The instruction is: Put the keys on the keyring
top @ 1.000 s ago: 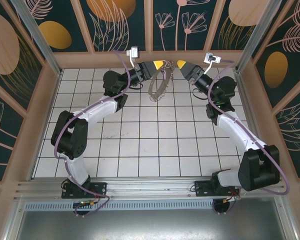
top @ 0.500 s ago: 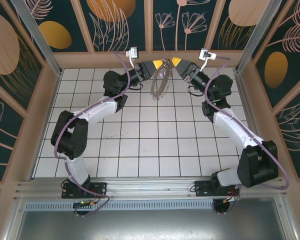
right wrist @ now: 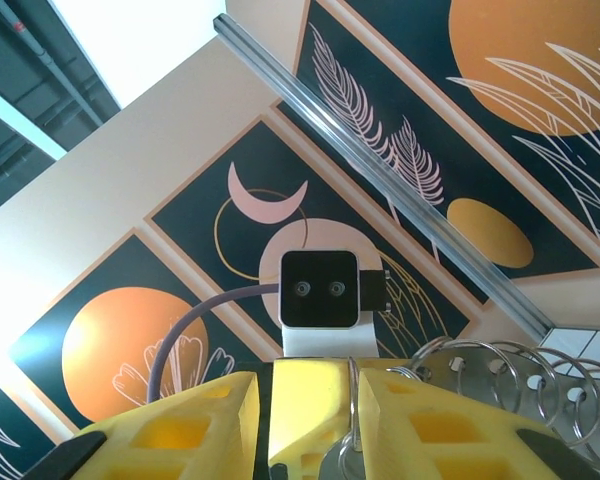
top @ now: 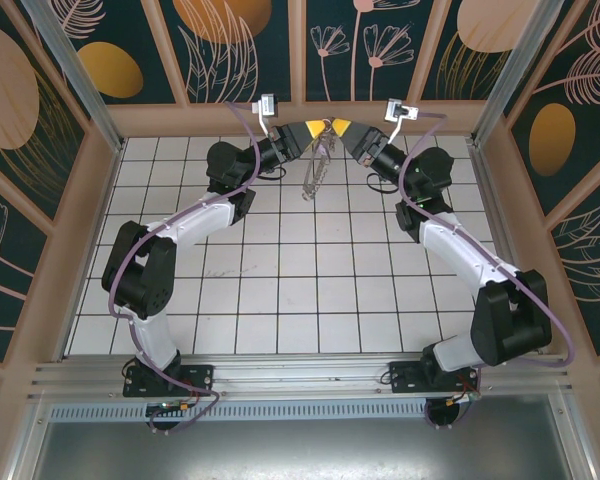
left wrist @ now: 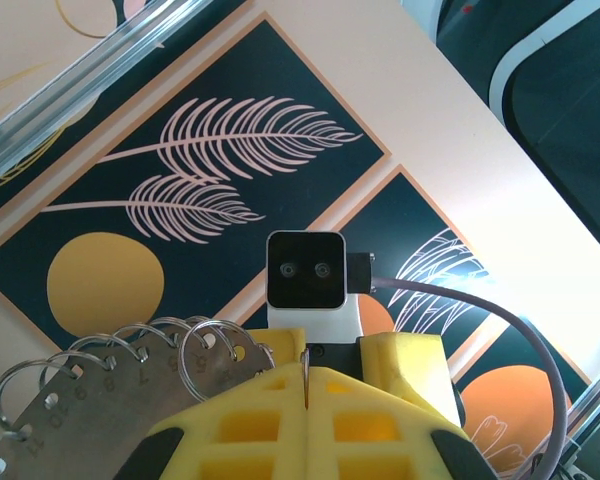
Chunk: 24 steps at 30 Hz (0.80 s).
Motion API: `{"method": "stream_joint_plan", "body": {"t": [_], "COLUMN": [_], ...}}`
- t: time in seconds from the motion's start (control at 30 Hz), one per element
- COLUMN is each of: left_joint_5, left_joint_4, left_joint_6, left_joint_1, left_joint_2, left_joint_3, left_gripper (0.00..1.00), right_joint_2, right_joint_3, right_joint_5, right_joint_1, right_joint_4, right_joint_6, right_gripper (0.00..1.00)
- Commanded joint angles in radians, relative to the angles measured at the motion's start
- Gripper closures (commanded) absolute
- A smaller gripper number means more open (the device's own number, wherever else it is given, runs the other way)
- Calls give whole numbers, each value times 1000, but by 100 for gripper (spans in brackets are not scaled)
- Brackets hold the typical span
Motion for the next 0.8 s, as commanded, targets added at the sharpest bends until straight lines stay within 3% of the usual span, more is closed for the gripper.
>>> {"method": "stream_joint_plan", "body": {"t": [0.0,0.4,0.77], "left_joint_5": [-8,-4,-3], "left_joint_4": [65,77,68], "left_joint_6": [-16,-24,-15], "left_joint_1": [-6,-5,-5], "left_joint_2": [-11,2,13], "left_joint_3": [25,27,25], "left_gripper": [100,100,100], "right_joint_2": [11,45,60], "right_joint_3": [33,54,73], "right_joint_5": [-11,-19,-29], "right_joint_1": [9,20,23], "right_joint_4": [55,57,34], "right_joint_6": [-2,0,-14], "right_gripper": [68,69,79]}}
